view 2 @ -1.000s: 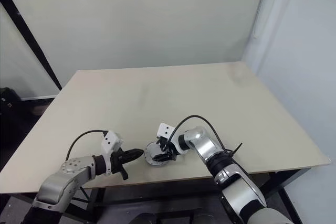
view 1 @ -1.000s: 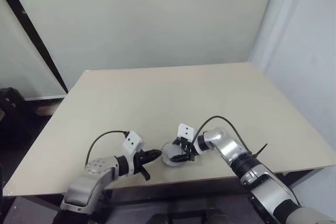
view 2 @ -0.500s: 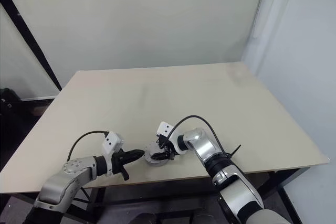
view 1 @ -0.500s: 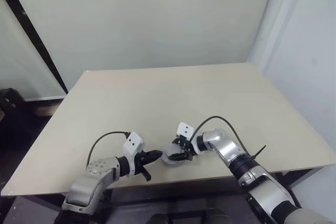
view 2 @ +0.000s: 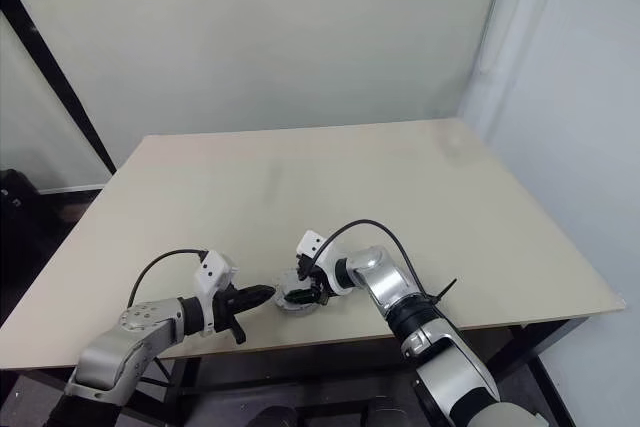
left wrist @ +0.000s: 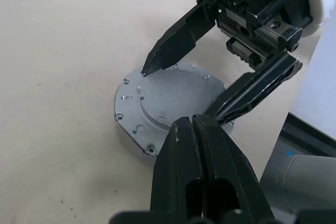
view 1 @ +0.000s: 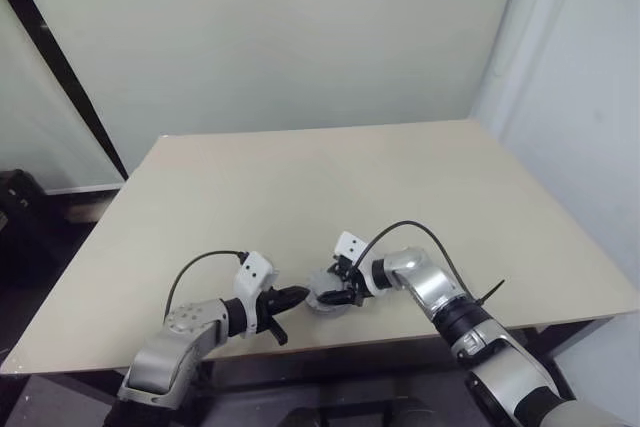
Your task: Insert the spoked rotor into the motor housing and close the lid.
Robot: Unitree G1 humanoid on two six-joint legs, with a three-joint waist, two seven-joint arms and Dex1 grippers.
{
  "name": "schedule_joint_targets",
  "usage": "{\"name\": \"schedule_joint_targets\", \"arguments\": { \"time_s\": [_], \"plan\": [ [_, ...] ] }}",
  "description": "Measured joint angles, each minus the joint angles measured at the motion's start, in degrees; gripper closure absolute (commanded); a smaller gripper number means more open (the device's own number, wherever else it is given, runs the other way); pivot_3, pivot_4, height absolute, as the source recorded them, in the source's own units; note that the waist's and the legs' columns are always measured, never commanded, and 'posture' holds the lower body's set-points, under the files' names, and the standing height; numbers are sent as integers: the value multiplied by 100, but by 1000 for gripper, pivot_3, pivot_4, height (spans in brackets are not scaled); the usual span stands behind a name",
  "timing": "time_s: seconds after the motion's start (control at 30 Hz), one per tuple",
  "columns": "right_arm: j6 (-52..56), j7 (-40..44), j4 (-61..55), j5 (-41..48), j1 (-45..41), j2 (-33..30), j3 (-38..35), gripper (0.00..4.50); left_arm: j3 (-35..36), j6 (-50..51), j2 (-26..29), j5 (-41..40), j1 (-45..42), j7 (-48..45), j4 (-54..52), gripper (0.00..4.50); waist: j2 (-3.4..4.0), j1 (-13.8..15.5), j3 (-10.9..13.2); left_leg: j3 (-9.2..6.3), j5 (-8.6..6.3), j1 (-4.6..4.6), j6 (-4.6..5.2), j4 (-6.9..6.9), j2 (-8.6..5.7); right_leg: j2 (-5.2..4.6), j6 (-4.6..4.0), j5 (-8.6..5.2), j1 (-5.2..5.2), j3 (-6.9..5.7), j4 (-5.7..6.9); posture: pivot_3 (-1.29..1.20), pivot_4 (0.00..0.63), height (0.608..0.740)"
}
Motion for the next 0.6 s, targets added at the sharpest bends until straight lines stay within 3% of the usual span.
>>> {"name": "schedule_joint_targets", "arguments": {
  "time_s": [0.6],
  "plan": [
    [-465, -19, -162, 157, 314, -22, -69, 1222, 428, 2, -2, -118, -18, 18, 160, 4500, -2, -1, 1, 3, -1, -9, -2, -9, -2, -4, 0, 0, -17, -1, -2, 0, 0, 740]
  ]
}}
